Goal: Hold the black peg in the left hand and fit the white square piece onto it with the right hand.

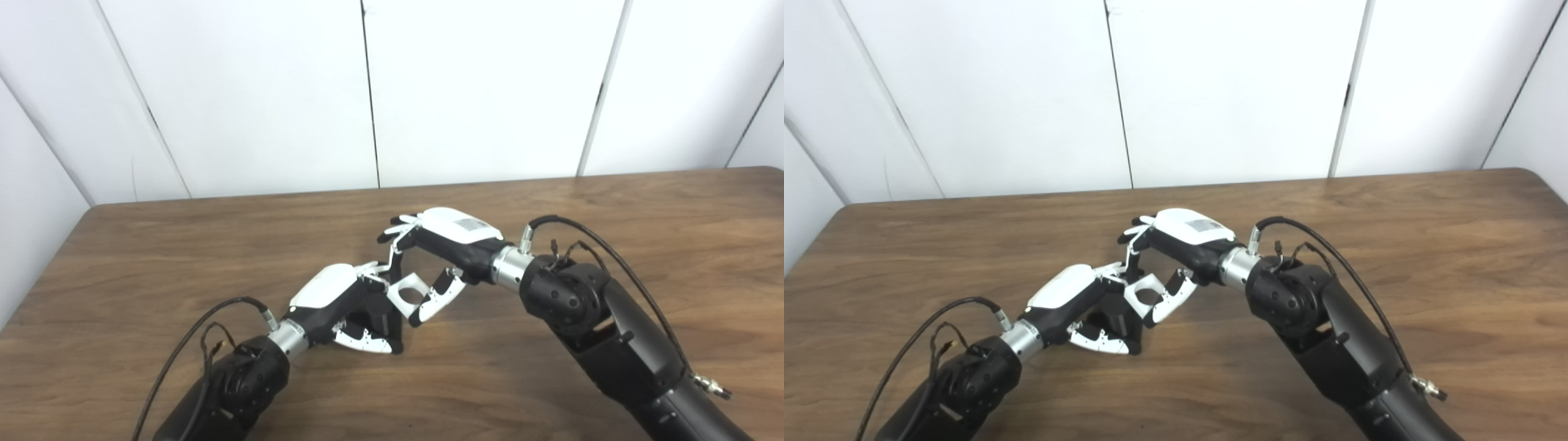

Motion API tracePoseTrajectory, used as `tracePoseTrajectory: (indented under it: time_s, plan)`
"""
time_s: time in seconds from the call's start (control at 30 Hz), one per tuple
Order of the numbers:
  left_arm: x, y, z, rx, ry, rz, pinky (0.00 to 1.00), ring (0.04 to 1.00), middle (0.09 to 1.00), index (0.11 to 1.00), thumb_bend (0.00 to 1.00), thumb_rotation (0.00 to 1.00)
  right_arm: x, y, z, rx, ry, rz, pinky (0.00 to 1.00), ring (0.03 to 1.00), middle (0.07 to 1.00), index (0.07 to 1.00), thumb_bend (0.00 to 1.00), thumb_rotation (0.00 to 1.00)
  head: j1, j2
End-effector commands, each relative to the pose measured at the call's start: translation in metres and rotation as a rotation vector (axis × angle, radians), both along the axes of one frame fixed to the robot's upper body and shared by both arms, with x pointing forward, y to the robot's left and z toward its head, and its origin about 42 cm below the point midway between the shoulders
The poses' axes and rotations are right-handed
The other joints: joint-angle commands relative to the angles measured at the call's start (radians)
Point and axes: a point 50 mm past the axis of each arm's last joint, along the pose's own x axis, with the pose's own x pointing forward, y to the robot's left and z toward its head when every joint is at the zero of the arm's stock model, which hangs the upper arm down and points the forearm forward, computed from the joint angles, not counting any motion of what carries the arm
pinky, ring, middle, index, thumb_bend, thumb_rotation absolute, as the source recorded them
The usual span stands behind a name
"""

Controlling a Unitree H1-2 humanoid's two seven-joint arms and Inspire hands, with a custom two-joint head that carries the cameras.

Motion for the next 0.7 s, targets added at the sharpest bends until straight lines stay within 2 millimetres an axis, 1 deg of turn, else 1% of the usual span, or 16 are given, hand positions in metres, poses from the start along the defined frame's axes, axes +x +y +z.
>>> tracePoseTrajectory:
  time_s: [0.0, 0.33, 0.47, 0.53, 0.67]
  plan:
    - [-0.012, 0.019, -0.04, 0.185, 0.145, 0.062, 0.94, 0.96, 0.915, 0.489, 0.52, 0.07, 0.008, 0.008, 0.032, 0.019, -0.097, 0.032, 1.0, 0.972, 0.874, 0.481, 0.52, 0.14, 0.0, 0.0]
    - [-0.007, 0.032, -0.032, 0.226, 0.123, 0.069, 0.93, 0.959, 0.918, 0.494, 0.52, 0.08, 0.011, 0.002, 0.04, 0.016, -0.122, 0.027, 1.0, 0.975, 0.871, 0.481, 0.52, 0.14, 0.003, -0.003]
    - [-0.007, 0.039, -0.029, 0.235, 0.124, 0.072, 0.93, 0.965, 0.927, 0.493, 0.52, 0.08, 0.012, 0.0, 0.041, 0.013, -0.128, 0.024, 1.0, 0.974, 0.87, 0.481, 0.52, 0.14, 0.01, -0.004]
    - [-0.008, 0.042, -0.028, 0.234, 0.125, 0.072, 0.91, 0.961, 0.926, 0.492, 0.52, 0.08, 0.013, 0.0, 0.04, 0.009, -0.132, 0.024, 1.0, 0.972, 0.87, 0.481, 0.52, 0.14, 0.012, -0.004]
    - [-0.008, 0.045, -0.027, 0.234, 0.128, 0.075, 0.92, 0.961, 0.925, 0.491, 0.52, 0.08, 0.014, 0.0, 0.04, 0.004, -0.131, 0.026, 1.0, 0.974, 0.872, 0.481, 0.52, 0.14, 0.016, -0.006]
